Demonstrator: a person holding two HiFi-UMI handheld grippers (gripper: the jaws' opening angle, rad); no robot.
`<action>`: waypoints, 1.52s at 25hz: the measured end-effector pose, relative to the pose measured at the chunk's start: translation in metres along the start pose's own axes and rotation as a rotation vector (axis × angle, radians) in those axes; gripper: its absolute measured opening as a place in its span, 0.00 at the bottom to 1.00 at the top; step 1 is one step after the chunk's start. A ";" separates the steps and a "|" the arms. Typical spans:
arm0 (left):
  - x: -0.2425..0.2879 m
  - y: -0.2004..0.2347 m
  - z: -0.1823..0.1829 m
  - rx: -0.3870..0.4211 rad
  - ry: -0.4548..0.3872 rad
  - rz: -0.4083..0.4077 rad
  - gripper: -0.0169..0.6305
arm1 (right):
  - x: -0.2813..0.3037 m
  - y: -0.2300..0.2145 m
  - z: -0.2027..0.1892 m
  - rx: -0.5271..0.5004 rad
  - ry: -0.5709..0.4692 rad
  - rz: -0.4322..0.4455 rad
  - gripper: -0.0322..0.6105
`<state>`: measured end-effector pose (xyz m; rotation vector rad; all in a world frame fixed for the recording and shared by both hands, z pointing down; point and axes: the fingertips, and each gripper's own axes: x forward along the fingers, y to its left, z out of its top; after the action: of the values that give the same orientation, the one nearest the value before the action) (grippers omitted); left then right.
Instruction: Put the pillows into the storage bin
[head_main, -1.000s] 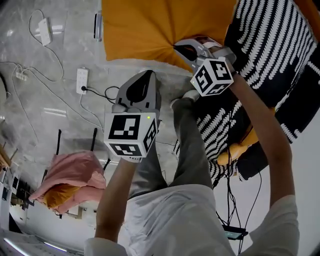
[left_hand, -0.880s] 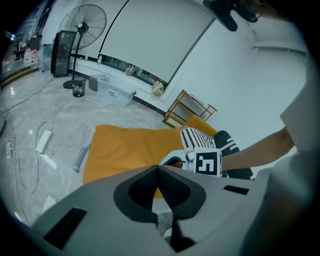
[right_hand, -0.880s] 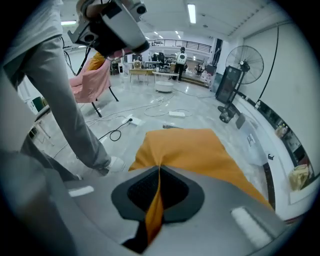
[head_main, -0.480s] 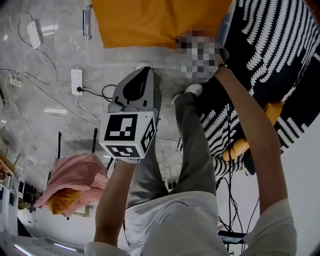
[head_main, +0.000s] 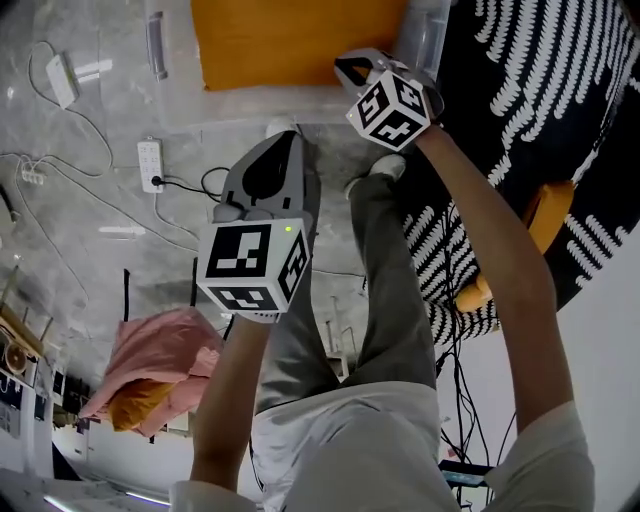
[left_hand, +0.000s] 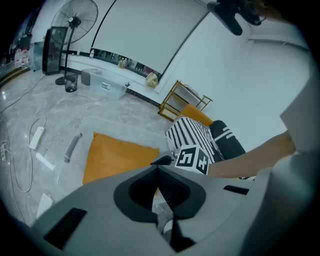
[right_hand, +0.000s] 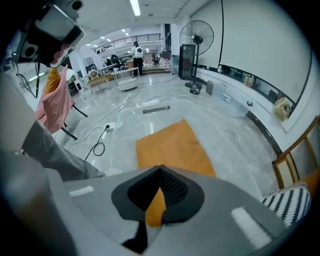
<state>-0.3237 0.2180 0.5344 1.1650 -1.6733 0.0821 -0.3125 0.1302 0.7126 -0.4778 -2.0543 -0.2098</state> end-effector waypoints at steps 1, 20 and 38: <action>-0.001 -0.005 0.001 0.008 -0.002 -0.001 0.04 | -0.007 0.001 0.002 0.020 -0.017 -0.005 0.07; 0.005 -0.167 0.007 0.236 0.043 -0.118 0.04 | -0.225 -0.013 -0.062 0.508 -0.318 -0.259 0.18; 0.043 -0.359 -0.053 0.475 0.158 -0.296 0.04 | -0.403 0.006 -0.229 0.770 -0.385 -0.581 0.25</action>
<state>-0.0286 0.0315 0.4256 1.7030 -1.3617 0.3915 0.0506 -0.0413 0.4817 0.6001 -2.3958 0.3594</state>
